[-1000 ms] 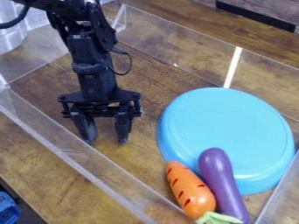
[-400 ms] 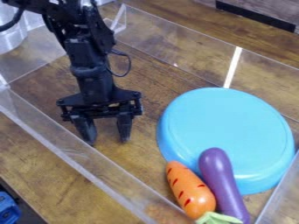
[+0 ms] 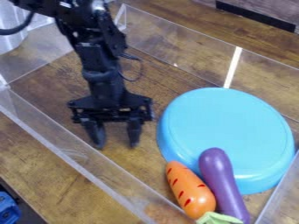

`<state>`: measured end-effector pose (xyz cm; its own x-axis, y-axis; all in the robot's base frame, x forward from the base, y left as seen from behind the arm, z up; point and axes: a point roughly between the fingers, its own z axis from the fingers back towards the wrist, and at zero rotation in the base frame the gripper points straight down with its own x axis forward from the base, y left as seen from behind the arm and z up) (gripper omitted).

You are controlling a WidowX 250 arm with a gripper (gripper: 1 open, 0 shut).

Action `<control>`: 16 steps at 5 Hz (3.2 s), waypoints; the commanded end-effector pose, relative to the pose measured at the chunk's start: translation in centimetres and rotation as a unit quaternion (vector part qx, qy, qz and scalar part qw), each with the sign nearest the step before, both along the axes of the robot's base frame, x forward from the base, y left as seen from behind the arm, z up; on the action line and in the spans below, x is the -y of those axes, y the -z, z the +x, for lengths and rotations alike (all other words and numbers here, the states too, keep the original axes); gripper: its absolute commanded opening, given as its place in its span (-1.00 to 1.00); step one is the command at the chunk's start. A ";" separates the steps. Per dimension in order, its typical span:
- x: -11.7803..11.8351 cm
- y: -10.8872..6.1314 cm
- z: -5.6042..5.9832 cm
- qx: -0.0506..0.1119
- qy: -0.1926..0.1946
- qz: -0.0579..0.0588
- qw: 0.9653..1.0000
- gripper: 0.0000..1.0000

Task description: Move the carrot to the right side

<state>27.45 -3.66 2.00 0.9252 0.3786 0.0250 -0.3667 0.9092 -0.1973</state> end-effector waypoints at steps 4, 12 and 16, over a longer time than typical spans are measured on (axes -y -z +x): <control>7.5 0.3 -1.0 0.037 0.023 -0.015 0.999 1.00; 9.5 0.7 -3.2 0.055 0.020 0.017 0.998 1.00; 8.3 0.3 -1.8 0.049 -0.004 0.034 0.998 1.00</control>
<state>25.45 -13.02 1.87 0.9180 0.3705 0.1412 -0.3425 0.9204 -0.1886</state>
